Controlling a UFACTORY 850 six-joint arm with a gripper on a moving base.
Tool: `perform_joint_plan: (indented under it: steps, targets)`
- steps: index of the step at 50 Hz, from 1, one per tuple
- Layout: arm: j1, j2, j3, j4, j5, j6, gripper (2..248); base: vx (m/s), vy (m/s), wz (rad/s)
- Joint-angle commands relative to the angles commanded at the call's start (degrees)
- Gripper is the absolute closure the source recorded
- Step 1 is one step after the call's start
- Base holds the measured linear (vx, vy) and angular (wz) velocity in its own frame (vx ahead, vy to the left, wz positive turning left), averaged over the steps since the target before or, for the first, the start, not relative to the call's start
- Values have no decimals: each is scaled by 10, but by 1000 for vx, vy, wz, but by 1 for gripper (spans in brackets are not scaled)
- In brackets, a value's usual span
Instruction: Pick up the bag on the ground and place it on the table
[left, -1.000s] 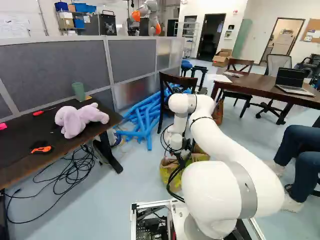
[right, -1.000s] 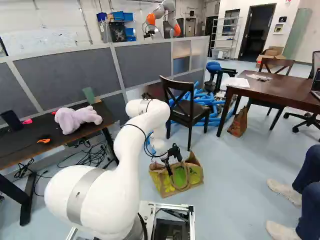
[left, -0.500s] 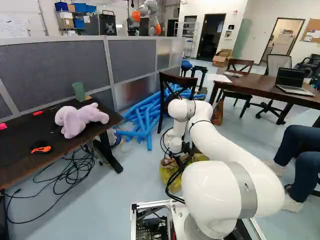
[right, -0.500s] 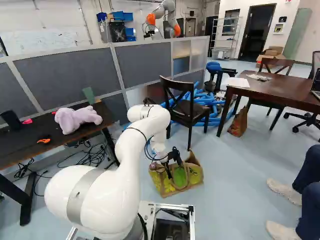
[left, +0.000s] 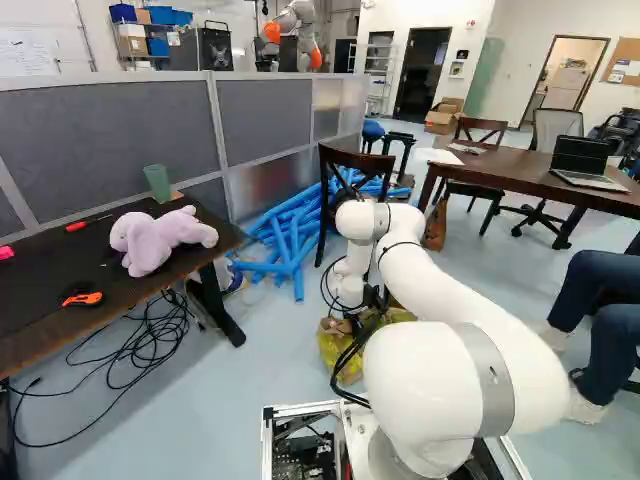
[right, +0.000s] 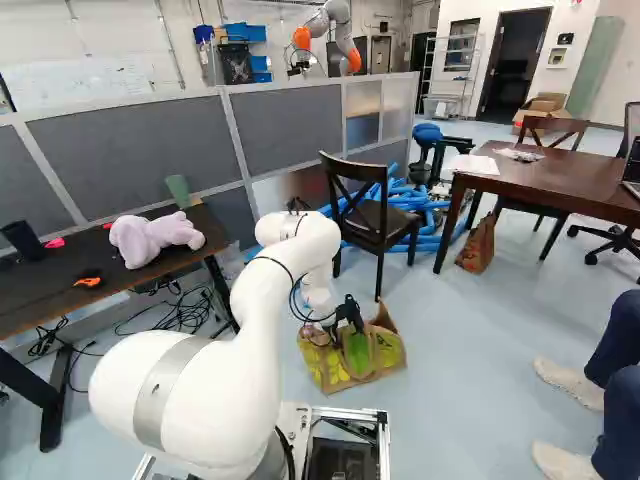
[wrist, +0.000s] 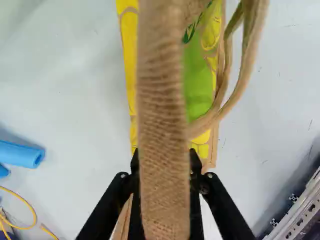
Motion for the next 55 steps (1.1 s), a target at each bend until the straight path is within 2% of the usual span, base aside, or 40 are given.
perform_joint_plan:
  steps: [2, 3, 7, 8, 20, 55]
  targets:
    - [0, 0, 0, 0, 0, 0, 163, 0, 0, 0]
    - [0, 0, 0, 0, 0, 0, 197, 0, 0, 0]
    - [0, 0, 0, 0, 0, 0, 197, 0, 0, 0]
    - [0, 0, 0, 0, 0, 0, 215, 0, 0, 0]
    - [0, 9, 9, 0, 0, 0, 215, 0, 0, 0]
    - [0, 84, 84, 0, -14, 0, 215, 0, 0, 0]
